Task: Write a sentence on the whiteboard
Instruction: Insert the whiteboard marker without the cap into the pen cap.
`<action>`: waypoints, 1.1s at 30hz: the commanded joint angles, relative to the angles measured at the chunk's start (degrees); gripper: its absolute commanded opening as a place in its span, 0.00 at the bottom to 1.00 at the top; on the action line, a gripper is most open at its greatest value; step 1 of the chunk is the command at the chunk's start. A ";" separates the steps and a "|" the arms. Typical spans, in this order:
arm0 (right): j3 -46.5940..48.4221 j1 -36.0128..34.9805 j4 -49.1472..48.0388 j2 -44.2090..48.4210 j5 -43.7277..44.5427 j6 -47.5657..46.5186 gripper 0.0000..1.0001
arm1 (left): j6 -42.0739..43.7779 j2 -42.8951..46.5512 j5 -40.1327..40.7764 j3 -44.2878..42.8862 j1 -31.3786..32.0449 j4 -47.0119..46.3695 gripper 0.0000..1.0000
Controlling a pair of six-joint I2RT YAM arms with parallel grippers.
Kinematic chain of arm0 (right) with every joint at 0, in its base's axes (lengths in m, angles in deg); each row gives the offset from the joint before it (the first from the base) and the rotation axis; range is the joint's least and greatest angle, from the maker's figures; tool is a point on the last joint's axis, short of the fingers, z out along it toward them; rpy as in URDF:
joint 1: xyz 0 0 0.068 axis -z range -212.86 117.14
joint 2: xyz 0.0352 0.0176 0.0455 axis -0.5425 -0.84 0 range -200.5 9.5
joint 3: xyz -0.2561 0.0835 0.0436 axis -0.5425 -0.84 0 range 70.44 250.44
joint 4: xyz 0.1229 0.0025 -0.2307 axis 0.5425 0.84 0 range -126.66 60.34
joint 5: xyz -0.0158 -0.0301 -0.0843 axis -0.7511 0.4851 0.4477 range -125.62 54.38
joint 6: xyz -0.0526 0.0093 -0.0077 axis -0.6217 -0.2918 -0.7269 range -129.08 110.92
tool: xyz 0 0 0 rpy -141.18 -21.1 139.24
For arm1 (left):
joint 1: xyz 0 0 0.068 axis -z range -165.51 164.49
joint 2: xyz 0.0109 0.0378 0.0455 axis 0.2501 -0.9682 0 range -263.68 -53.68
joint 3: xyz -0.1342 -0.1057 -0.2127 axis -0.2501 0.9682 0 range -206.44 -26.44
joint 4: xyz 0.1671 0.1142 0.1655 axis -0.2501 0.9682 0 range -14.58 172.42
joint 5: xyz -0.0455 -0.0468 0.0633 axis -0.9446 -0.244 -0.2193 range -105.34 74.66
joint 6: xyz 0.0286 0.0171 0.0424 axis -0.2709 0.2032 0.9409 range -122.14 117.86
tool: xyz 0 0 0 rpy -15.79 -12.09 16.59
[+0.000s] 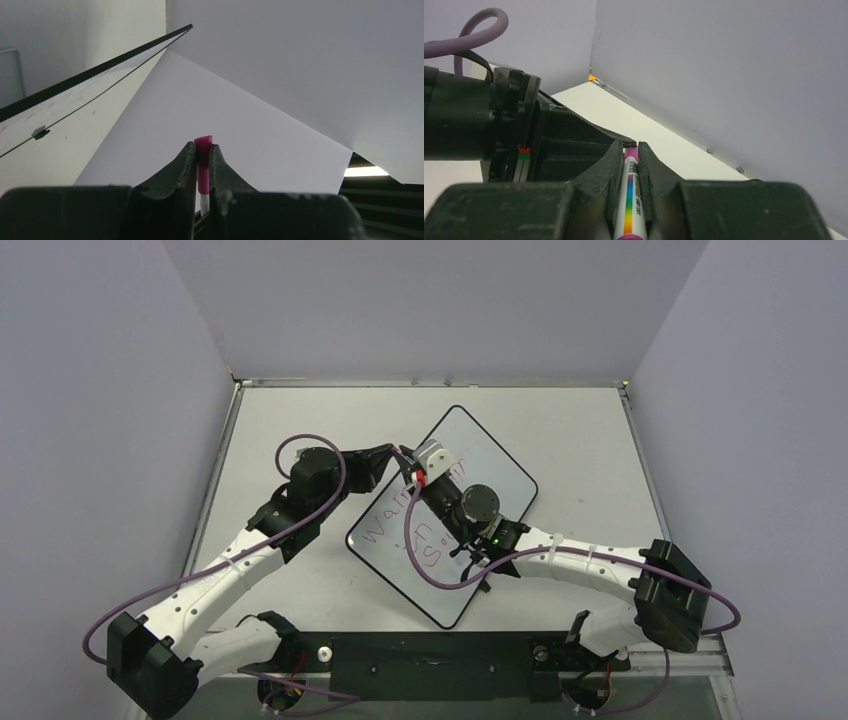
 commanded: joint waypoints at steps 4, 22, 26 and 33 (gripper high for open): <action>3.85 -0.41 4.16 -3.54 0.78 -2.57 0.00 | -0.08 2.92 -6.51 -1.26 0.96 -6.69 0.00; 10.22 -0.06 4.39 -10.82 10.12 21.08 0.00 | 5.00 2.50 -2.55 -1.09 4.80 -17.43 0.00; 11.17 1.36 4.94 -11.31 11.11 32.00 0.00 | 5.65 2.31 -0.47 0.22 6.04 -21.53 0.00; 12.60 6.87 3.63 -12.22 4.11 53.31 0.00 | 6.91 1.67 1.36 2.34 7.27 -29.21 0.00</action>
